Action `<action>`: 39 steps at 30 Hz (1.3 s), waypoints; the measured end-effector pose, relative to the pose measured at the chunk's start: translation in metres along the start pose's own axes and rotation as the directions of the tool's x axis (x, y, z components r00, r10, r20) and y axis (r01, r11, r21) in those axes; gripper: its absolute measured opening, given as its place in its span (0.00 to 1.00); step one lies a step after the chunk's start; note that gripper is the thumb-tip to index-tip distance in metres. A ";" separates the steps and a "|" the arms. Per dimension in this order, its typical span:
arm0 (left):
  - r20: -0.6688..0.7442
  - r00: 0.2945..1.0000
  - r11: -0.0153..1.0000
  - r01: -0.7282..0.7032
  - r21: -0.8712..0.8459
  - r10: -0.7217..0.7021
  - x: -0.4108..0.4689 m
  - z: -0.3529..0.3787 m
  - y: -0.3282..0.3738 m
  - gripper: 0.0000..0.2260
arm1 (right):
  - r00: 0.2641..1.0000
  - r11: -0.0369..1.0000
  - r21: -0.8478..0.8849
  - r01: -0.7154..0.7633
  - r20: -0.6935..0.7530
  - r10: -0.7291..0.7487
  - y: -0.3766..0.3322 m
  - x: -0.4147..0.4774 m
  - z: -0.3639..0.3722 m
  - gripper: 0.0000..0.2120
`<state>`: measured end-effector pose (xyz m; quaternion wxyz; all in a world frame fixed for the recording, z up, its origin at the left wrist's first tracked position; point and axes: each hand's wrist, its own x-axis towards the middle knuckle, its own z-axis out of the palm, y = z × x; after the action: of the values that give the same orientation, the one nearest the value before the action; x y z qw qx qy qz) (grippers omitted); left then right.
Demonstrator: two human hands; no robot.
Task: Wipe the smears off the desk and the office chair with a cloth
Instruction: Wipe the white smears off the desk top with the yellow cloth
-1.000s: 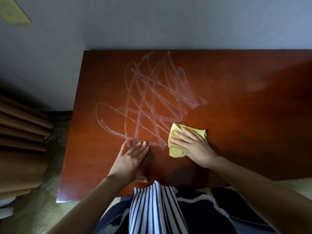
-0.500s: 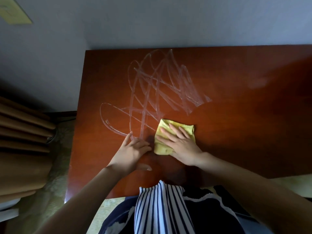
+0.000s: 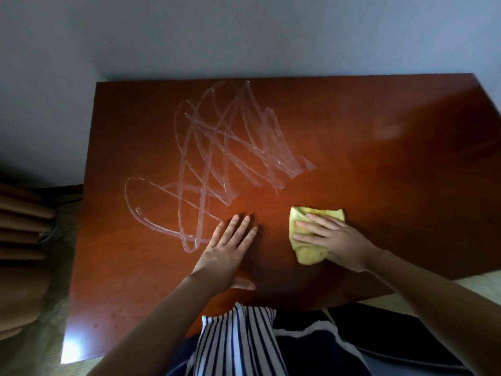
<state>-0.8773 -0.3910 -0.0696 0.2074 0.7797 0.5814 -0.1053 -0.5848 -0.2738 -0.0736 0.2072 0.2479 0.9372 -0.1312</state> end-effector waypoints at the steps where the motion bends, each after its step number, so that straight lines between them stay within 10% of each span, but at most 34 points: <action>1: 0.020 1.000 0.999 0.012 0.041 -0.012 0.004 -0.001 0.003 0.53 | 0.999 0.999 0.008 -0.053 -0.011 0.053 0.010 0.000 -0.003 0.39; 8: 0.141 0.989 0.998 0.036 0.050 -0.043 0.010 -0.012 0.004 0.51 | 0.870 0.874 0.210 -0.438 -0.145 0.471 0.041 0.039 -0.028 0.34; 18: 0.088 0.988 0.992 0.127 -0.015 -0.126 0.011 -0.015 0.006 0.43 | 0.433 0.322 0.624 -0.712 0.029 0.901 0.021 0.133 -0.066 0.25; 29: -0.098 0.977 0.981 0.185 -0.058 -0.190 0.022 -0.022 0.016 0.31 | 0.843 0.928 0.198 -0.314 -0.392 0.369 -0.016 0.061 -0.003 0.35; 35: -0.095 0.985 0.986 0.150 0.068 -0.143 0.036 -0.031 0.011 0.41 | 0.959 0.993 -0.082 0.088 -0.263 -0.106 0.035 0.012 -0.008 0.36; 39: 0.005 0.993 0.981 0.112 0.161 -0.114 0.046 -0.029 0.002 0.49 | 0.978 0.977 -0.198 0.076 -0.177 -0.112 0.063 0.012 -0.027 0.41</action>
<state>-0.8640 -0.3391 -0.0614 0.1418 0.7587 0.6129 -0.1691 -0.5703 -0.2059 -0.0644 0.1345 0.1933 0.9715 -0.0267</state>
